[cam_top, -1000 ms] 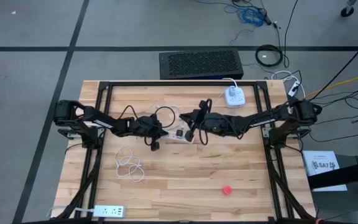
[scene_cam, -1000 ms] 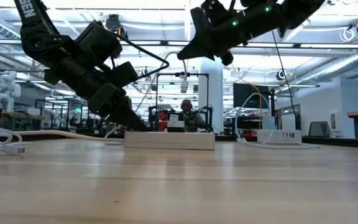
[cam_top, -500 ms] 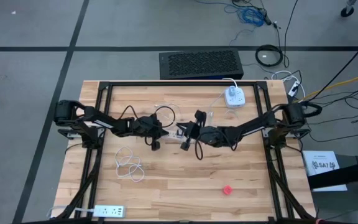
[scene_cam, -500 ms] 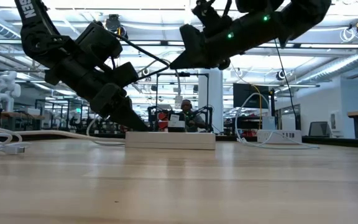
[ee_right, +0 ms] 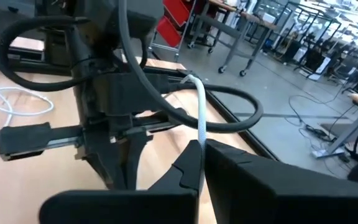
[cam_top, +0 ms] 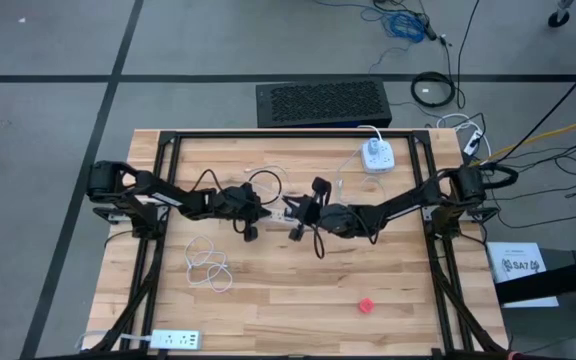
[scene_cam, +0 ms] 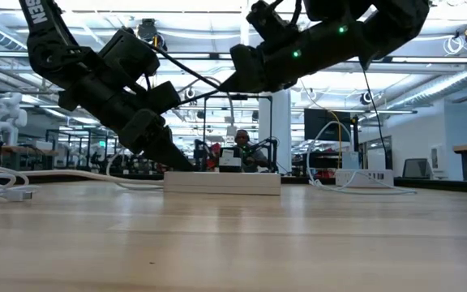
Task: Insert USB
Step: Insert the white charger cable into the black charger adapter
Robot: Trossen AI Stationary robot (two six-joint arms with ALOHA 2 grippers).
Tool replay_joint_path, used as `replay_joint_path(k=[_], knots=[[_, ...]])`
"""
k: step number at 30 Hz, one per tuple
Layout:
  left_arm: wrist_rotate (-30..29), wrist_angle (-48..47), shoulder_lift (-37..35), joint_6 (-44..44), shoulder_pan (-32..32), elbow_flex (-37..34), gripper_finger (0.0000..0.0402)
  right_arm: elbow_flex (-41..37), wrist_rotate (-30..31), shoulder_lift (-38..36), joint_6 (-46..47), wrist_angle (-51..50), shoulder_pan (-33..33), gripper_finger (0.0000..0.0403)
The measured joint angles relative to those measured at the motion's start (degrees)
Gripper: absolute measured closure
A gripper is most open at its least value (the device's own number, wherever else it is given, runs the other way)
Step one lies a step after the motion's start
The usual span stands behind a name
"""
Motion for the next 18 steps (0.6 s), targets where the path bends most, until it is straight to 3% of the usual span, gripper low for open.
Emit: replay_joint_path(k=[18], knots=[[0.1,0.0,0.0,0.0,0.3,0.0,0.0401,0.0,-0.8,2.7,0.3,0.6,-0.3,0.0403]])
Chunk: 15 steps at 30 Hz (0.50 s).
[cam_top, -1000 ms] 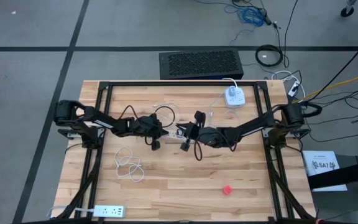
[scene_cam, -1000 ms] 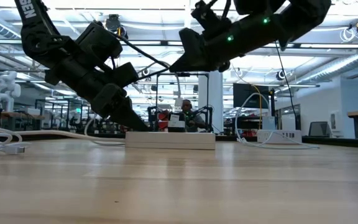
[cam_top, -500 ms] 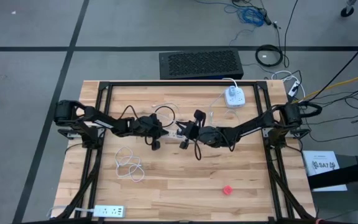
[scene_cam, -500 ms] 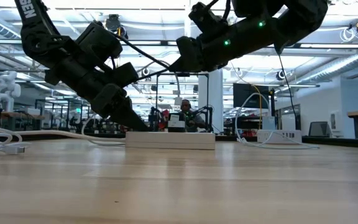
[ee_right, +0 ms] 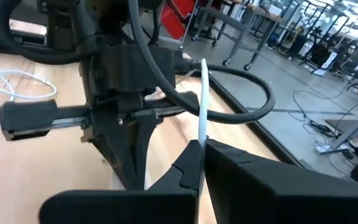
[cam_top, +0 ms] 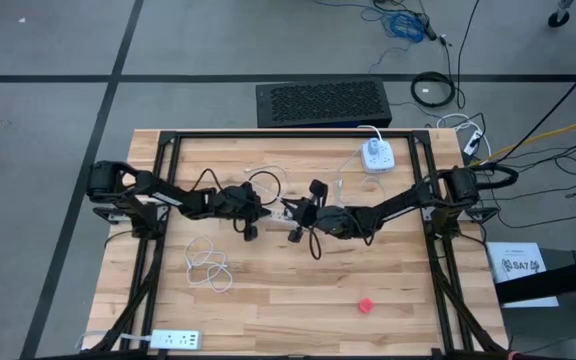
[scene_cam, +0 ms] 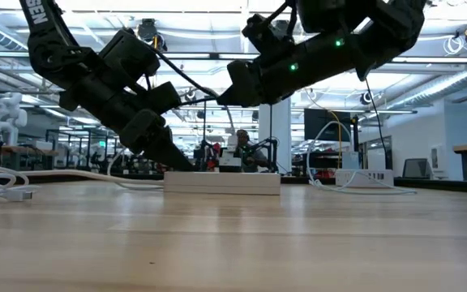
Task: Insert USB
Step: Insert the white charger cable into the black charger adapter
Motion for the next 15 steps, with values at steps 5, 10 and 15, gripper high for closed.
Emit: replay_joint_path(k=[5,10,15], knots=[[0.0,0.0,0.0,0.0,0.0,0.0,0.0401,0.0,0.4,0.1,-1.5,1.9,0.0,0.0403],[0.0,0.0,0.0,0.0,0.0,0.0,0.0401,0.0,1.5,0.1,-5.0,4.0,0.0,0.0403],[0.0,-0.1,0.0,0.0,0.0,0.0,0.0401,0.0,1.5,0.1,-6.3,4.2,0.0,0.0403]])
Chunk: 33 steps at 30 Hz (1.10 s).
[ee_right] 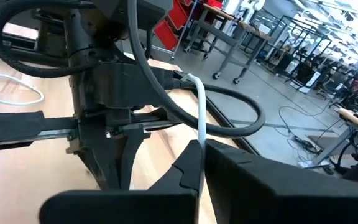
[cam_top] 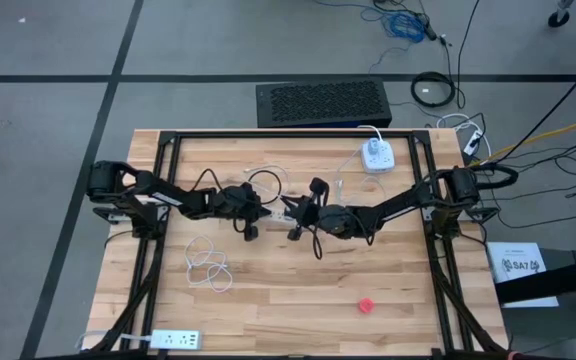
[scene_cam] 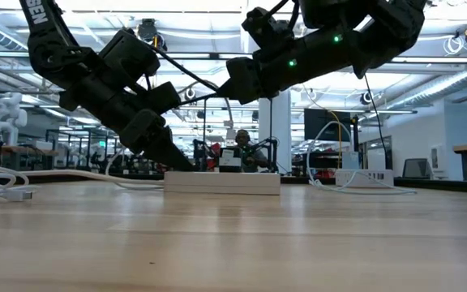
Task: Insert USB
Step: Insert the white charger cable into the black charger adapter
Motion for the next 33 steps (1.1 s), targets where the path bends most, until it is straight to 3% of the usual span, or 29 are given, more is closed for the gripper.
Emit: replay_joint_path(k=[33], knots=[[0.0,0.0,0.0,0.0,0.0,0.0,0.0401,0.0,-0.6,0.0,-0.9,-2.5,1.0,0.0403]])
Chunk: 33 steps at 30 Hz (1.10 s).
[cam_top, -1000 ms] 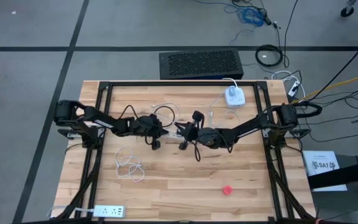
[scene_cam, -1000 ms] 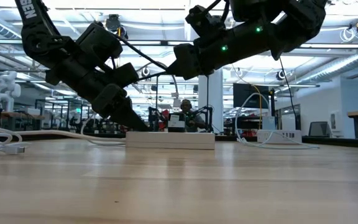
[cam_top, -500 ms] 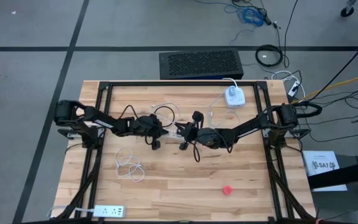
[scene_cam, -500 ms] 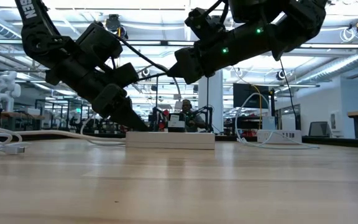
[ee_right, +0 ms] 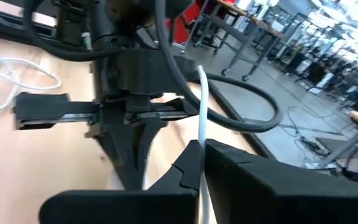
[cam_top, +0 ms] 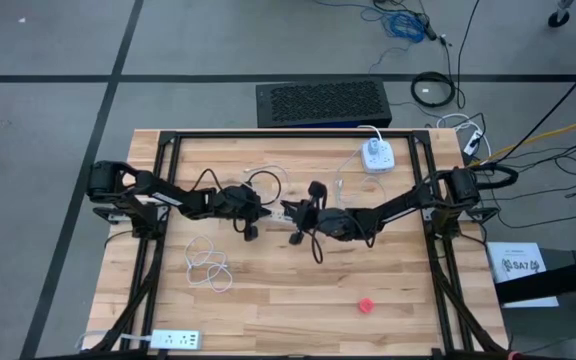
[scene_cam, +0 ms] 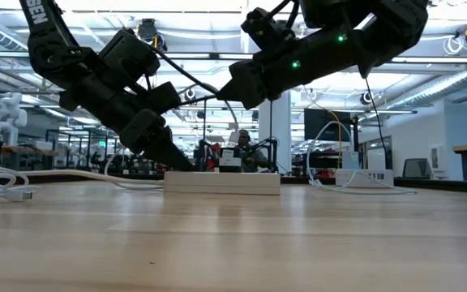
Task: Insert USB
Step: Insert the white charger cable into the black charger adapter
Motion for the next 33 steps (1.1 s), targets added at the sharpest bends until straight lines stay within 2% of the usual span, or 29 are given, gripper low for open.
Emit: replay_joint_path(k=[9,33], knots=[[0.0,0.0,0.0,0.0,0.0,0.0,0.0401,0.0,-1.6,0.0,2.3,-0.9,1.4,0.0403],[0.0,0.0,0.0,0.0,0.0,0.0,0.0401,0.0,-16.6,0.0,11.2,-0.4,-4.8,0.0403]])
